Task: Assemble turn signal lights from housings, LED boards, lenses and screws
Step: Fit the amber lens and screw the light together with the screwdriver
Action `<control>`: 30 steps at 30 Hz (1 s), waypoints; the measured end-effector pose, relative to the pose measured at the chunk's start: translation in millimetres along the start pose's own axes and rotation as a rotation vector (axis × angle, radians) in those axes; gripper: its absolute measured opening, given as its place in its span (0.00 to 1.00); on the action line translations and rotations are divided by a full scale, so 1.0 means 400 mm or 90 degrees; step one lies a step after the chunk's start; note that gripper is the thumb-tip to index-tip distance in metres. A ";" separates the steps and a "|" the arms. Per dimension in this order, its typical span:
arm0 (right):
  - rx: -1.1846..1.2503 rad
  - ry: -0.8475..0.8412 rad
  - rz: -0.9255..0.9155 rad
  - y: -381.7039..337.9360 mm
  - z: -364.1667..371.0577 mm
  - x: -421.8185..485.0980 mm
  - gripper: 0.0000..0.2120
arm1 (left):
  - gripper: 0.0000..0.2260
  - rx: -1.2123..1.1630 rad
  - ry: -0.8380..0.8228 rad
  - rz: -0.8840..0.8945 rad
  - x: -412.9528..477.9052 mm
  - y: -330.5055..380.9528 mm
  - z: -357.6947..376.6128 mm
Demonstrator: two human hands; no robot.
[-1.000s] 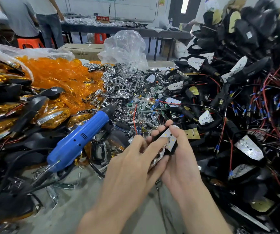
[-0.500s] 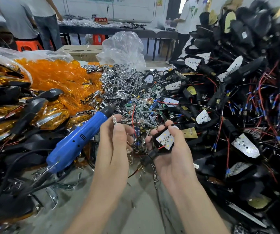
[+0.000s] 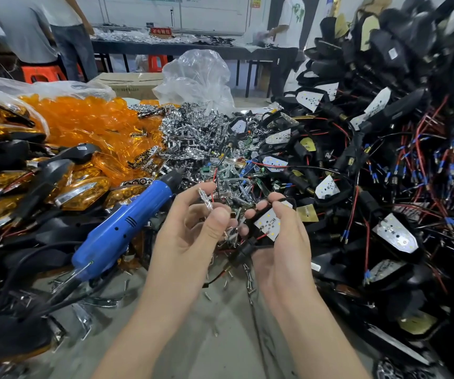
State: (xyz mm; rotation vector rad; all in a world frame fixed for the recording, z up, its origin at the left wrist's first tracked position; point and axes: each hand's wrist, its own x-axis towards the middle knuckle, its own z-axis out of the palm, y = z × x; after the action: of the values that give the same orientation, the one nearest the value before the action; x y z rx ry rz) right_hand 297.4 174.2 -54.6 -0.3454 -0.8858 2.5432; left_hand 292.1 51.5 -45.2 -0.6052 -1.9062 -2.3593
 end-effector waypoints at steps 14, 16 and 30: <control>0.092 0.055 0.037 -0.019 -0.009 0.016 0.09 | 0.13 0.727 -0.152 0.227 -0.008 -0.012 -0.042; 0.096 0.049 0.036 -0.018 -0.010 0.017 0.09 | 0.14 0.732 -0.167 0.250 -0.008 -0.019 -0.044; 0.056 -0.024 0.132 -0.009 -0.020 0.011 0.08 | 0.09 0.762 -0.078 0.274 0.010 -0.047 -0.064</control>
State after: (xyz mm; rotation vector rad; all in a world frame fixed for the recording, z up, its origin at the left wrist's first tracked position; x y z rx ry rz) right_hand 297.4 183.0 -58.8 -0.3804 -0.7840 2.7776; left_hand 276.2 32.6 -65.8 -0.8473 -2.4072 -0.6863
